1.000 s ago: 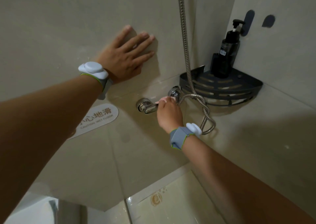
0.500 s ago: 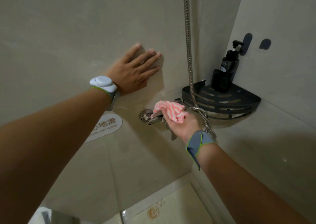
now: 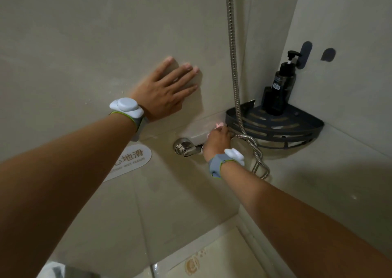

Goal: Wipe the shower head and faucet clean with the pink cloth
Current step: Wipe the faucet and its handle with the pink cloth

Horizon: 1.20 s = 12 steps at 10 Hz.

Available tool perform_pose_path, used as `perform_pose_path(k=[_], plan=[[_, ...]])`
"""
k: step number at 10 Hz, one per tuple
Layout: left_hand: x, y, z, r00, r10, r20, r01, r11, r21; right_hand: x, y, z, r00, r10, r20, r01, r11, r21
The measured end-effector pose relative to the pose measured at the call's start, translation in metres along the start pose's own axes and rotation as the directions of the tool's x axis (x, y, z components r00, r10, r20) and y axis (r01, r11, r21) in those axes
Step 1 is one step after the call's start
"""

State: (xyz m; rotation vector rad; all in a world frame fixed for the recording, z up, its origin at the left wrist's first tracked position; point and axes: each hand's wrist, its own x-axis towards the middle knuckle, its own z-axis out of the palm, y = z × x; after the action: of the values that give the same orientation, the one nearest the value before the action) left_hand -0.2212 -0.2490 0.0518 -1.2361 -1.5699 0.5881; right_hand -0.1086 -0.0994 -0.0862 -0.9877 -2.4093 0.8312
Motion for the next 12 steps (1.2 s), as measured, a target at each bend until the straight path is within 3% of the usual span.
perform_pose_path(k=[1,2,3,4,5,6,8,9,10,11,12], plan=[[-0.001,0.0,0.0,1.0,-0.004,-0.009,0.004,1.0,0.008,-0.008,0.003,0.016,0.996,-0.077,0.043,0.085,0.959,-0.271],[-0.001,0.0,0.0,1.0,0.0,-0.004,0.0,1.0,0.012,0.005,0.001,0.015,0.997,-0.003,0.082,0.032,0.935,-0.354],[0.0,-0.001,-0.001,1.0,0.003,-0.004,-0.003,1.0,0.01,0.019,-0.002,-0.005,0.94,-0.096,0.326,0.238,0.872,-0.428],[-0.001,-0.001,0.0,1.0,0.005,-0.005,-0.005,1.0,0.017,0.023,0.001,-0.012,0.931,-0.112,0.348,0.258,0.876,-0.408],[-0.002,0.001,0.0,1.0,0.001,-0.011,-0.001,1.0,0.021,0.024,-0.001,-0.013,0.95,-0.108,0.292,0.223,0.891,-0.396],[0.0,0.0,0.0,0.999,-0.004,-0.033,0.005,1.0,0.008,0.022,0.002,-0.014,0.979,-0.14,0.148,0.19,0.888,-0.418],[0.002,0.001,-0.002,0.999,-0.002,-0.032,0.002,1.0,0.003,0.019,0.004,-0.003,0.961,-0.269,0.058,0.262,0.831,-0.491],[0.002,0.001,-0.003,1.0,-0.003,-0.026,0.003,1.0,-0.01,0.015,-0.015,0.005,0.945,-0.264,0.195,0.326,0.825,-0.461],[0.002,0.0,-0.005,1.0,0.004,-0.02,-0.004,1.0,0.003,0.018,-0.029,0.013,0.935,-0.199,0.294,0.298,0.889,-0.347],[0.001,-0.002,-0.006,1.0,0.018,-0.023,-0.018,1.0,0.013,0.022,-0.03,0.017,0.941,-0.121,0.315,0.207,0.944,-0.256],[0.001,-0.003,-0.007,1.0,0.023,-0.021,-0.023,0.999,0.023,0.019,-0.026,0.015,0.966,-0.107,0.236,0.141,0.981,-0.133]])
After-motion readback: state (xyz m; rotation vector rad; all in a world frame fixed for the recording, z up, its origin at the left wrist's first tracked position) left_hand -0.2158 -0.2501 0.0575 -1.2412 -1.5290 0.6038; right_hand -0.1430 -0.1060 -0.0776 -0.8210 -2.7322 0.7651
